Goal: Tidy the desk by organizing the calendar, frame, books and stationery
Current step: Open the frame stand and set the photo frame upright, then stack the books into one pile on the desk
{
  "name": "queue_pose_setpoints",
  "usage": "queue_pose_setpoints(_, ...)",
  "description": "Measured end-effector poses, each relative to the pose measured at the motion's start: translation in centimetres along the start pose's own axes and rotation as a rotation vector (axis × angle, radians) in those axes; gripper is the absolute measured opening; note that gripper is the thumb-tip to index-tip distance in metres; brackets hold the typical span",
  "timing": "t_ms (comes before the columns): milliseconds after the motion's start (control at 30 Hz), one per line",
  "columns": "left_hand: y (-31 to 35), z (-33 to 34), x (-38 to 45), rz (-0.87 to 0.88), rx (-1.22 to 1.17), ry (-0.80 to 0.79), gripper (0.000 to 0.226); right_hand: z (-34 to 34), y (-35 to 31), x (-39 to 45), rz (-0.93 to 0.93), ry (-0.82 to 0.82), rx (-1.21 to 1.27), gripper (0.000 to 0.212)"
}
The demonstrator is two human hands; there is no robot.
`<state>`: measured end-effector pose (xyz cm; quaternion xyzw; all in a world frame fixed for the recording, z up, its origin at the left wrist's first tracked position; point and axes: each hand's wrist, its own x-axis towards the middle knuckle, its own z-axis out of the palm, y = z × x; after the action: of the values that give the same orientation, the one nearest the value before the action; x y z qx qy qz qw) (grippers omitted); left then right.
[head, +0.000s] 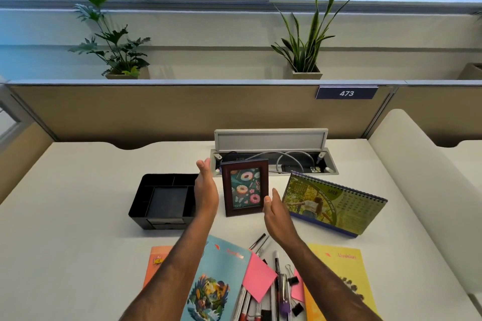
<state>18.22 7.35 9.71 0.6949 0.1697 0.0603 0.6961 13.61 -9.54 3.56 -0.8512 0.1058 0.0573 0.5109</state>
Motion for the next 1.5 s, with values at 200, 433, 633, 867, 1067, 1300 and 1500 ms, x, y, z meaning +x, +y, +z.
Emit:
queue_pose_setpoints(200, -1.8, -5.6, -5.1, 0.093, 0.075, -0.019, 0.093, -0.8, 1.7, -6.4, 0.069, -0.045, 0.014, 0.04)
queue_pose_setpoints(433, -8.1, -12.2, -11.2, -0.08, 0.458, 0.067, 0.036, 2.8, 4.5, -15.0, 0.243, -0.19, 0.079, 0.024)
queue_pose_setpoints(633, -13.0, -15.1, -13.3, -0.138, 0.654, 0.099, 0.036, 7.1, 7.0, -17.4, 0.314, -0.215, 0.071, 0.018)
queue_pose_setpoints(867, -14.1, -15.6, -13.4, -0.204, 1.0, 0.0, 0.042, 7.8, 4.1, -18.8, 0.317, -0.2, 0.055, 0.02)
queue_pose_setpoints(1067, -14.2, -16.0, -11.6, -0.334, 0.958, 0.053, 0.049, 8.0, 3.5, -18.8, 0.246, -0.196, 0.012, 0.023)
queue_pose_setpoints(1300, -13.8, -16.6, -11.8, -0.359, 0.596, 0.087, 0.039, 8.2, 3.3, -19.3, 0.223, -0.171, 0.134, 0.026)
queue_pose_setpoints(1500, -13.6, -18.7, -12.5, -0.39, 0.434, 0.166, 0.034, 5.1, 4.5, -19.0, 0.136, -0.017, 0.031, 0.031)
